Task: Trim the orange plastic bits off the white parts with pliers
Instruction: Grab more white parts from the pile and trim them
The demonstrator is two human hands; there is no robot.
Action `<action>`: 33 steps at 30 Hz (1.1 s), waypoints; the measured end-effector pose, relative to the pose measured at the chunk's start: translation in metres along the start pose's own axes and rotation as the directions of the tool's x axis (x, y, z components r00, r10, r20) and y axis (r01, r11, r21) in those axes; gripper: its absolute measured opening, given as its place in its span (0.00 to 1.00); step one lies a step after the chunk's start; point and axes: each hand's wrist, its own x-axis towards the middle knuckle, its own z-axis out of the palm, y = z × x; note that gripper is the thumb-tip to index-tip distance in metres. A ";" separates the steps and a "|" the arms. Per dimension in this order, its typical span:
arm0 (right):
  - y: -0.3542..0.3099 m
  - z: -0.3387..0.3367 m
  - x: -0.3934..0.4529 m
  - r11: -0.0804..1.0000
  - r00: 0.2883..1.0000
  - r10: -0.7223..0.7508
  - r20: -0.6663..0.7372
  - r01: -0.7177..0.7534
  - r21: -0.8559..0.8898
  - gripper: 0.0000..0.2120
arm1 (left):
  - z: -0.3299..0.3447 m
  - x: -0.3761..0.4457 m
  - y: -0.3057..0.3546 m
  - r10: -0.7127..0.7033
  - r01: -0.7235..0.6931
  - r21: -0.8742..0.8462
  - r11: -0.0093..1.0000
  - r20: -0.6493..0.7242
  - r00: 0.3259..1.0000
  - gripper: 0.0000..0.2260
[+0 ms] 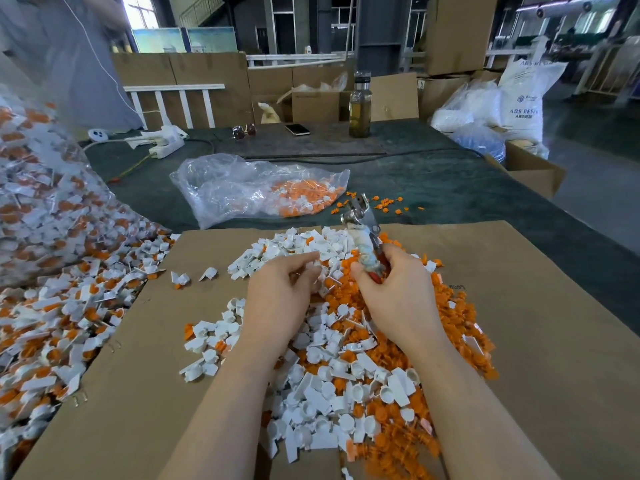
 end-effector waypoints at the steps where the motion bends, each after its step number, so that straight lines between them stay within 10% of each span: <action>1: -0.001 0.000 0.000 1.000 1.000 -0.008 0.000 0.008 -0.003 0.06 | 0.000 0.000 0.002 -0.042 0.041 -0.084 0.996 -0.011 0.999 0.08; 9: -0.005 0.001 -0.002 0.998 0.998 -0.042 -0.049 0.044 0.044 0.07 | -0.001 -0.008 0.023 -0.251 0.257 -0.594 0.763 0.094 0.963 0.03; 17: -0.006 0.000 -0.004 0.995 0.988 -0.086 -0.132 0.090 0.029 0.07 | -0.001 -0.012 0.031 -0.248 0.294 -0.707 0.643 0.171 0.954 0.01; 33: -0.008 -0.001 -0.004 0.995 0.988 -0.091 -0.124 0.095 0.028 0.08 | 0.004 -0.015 0.032 -0.137 0.110 -0.523 0.845 -0.012 0.991 0.06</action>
